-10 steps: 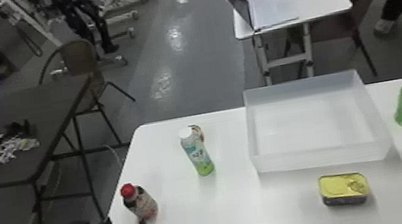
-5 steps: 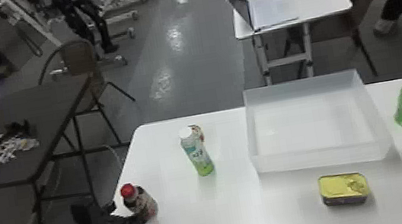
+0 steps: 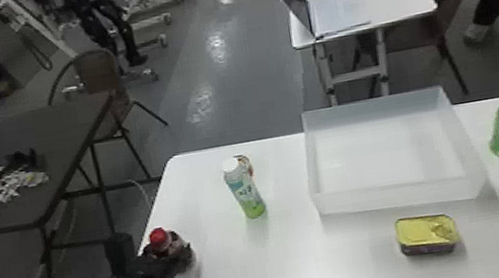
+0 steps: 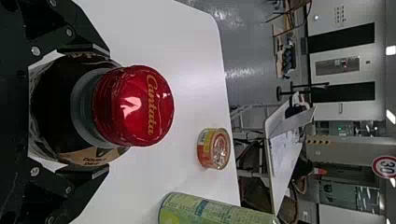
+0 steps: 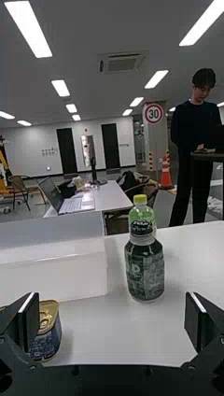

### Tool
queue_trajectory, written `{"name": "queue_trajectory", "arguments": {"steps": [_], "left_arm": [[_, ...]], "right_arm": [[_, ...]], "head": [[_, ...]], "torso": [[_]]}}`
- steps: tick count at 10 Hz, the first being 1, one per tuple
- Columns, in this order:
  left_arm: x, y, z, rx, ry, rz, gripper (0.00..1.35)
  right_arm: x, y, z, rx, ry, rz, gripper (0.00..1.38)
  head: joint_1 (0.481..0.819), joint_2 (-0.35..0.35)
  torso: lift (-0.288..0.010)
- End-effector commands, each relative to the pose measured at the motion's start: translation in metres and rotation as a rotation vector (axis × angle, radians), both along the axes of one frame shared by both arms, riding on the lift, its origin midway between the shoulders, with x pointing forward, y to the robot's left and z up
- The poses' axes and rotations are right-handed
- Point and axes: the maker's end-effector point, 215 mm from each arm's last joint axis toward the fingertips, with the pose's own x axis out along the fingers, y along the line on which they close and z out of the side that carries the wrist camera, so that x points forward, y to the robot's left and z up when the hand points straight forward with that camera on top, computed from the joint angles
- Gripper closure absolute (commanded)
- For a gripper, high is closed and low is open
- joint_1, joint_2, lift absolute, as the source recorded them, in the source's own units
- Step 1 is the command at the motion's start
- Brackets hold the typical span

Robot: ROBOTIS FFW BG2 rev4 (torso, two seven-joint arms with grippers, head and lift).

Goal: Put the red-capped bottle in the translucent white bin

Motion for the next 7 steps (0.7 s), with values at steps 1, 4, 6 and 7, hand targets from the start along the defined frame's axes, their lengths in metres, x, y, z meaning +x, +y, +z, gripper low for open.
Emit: {"name": "queue_trajectory", "arguments": {"steps": [1, 4, 6, 7], "left_arm": [[-0.004, -0.001, -0.004, -0.004, 0.007, 0.000, 0.81], [-0.002, -0.014, 0.009, -0.019, -0.030, -0.009, 0.83], [0.006, -0.056, 0.049, -0.078, -0.124, -0.008, 0.83], [0.020, -0.095, 0.076, -0.115, -0.179, -0.042, 0.83]], "right_arm": [[-0.001, 0.000, -0.001, 0.003, 0.002, -0.002, 0.12], [-0.001, 0.000, -0.002, 0.005, 0.004, -0.004, 0.13], [-0.001, 0.000, -0.002, 0.007, 0.004, -0.004, 0.13], [-0.001, 0.000, -0.002, 0.009, 0.005, -0.006, 0.13]], "head": [[0.695, 0.350], [0.695, 0.350], [0.695, 0.350], [0.695, 0.350]], "torso": [[-0.018], [-0.018], [-0.018], [-0.017]]}}
